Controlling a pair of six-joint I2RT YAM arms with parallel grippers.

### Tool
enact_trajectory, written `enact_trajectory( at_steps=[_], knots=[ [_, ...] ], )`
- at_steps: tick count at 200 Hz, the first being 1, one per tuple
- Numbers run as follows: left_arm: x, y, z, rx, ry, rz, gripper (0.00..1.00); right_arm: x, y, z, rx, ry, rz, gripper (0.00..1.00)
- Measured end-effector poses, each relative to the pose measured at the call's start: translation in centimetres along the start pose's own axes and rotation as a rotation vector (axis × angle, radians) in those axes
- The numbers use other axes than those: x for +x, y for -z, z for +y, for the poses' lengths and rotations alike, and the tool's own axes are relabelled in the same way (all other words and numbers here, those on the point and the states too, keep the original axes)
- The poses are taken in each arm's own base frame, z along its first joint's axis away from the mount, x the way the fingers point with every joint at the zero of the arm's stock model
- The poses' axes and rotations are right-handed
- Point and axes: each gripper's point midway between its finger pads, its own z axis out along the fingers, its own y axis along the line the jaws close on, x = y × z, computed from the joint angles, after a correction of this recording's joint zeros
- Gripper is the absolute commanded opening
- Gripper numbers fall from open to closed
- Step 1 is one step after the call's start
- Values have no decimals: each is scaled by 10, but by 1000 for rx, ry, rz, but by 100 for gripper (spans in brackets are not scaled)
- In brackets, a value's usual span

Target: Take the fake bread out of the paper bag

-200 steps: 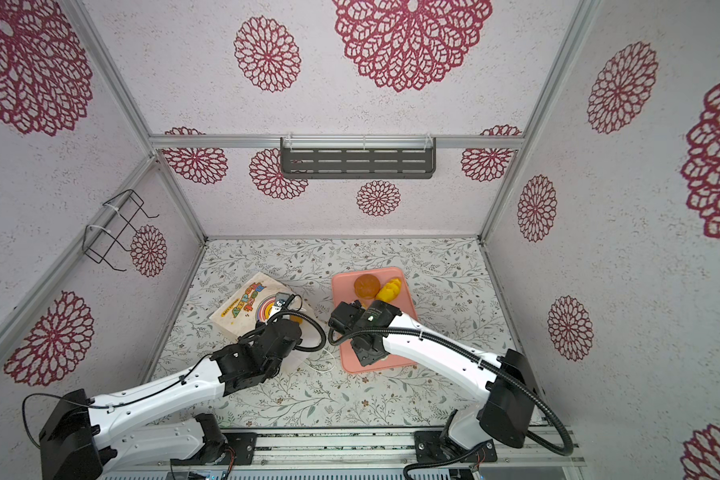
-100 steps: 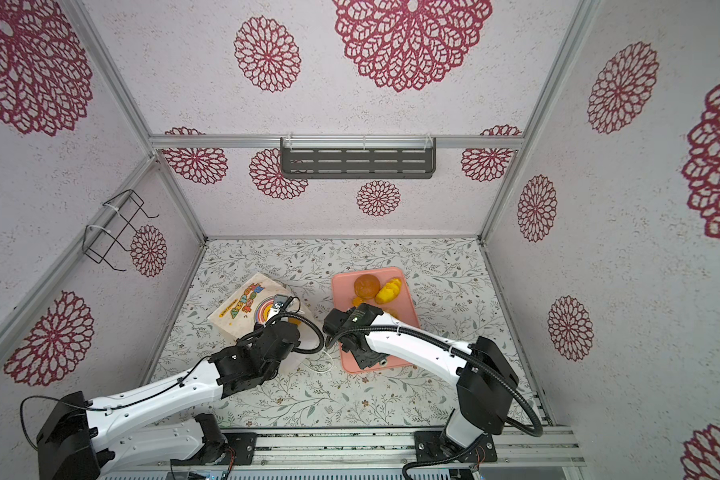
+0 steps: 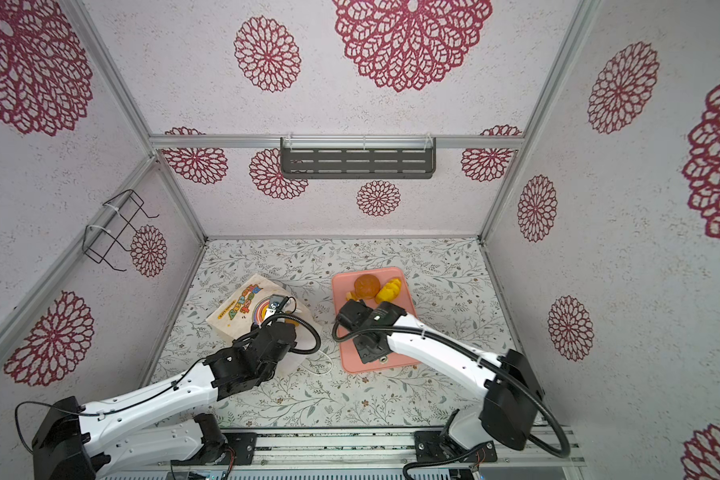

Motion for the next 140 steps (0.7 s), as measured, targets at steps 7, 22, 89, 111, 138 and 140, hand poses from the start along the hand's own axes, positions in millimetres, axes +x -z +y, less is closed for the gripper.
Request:
enact_trajectory(
  at_steps=[7,22,89,111,138,140],
  knots=[
    [0,0,1,0,5,-1,0,-2,4,-5,-50,-44,-24,0],
    [3,1,3,0,12,0,0,-8,9,-13,-135,-118,-66,0],
    [6,3,6,-1,26,4,0,-17,-18,10,-449,-209,-47,0],
    [6,3,6,-1,27,4,0,-18,-31,13,-490,-226,-25,0],
    [6,4,7,-1,27,4,0,-22,-38,12,-515,-239,-25,0],
    [6,4,7,-1,27,4,0,-22,-38,12,-515,-239,-26,0]
  ],
)
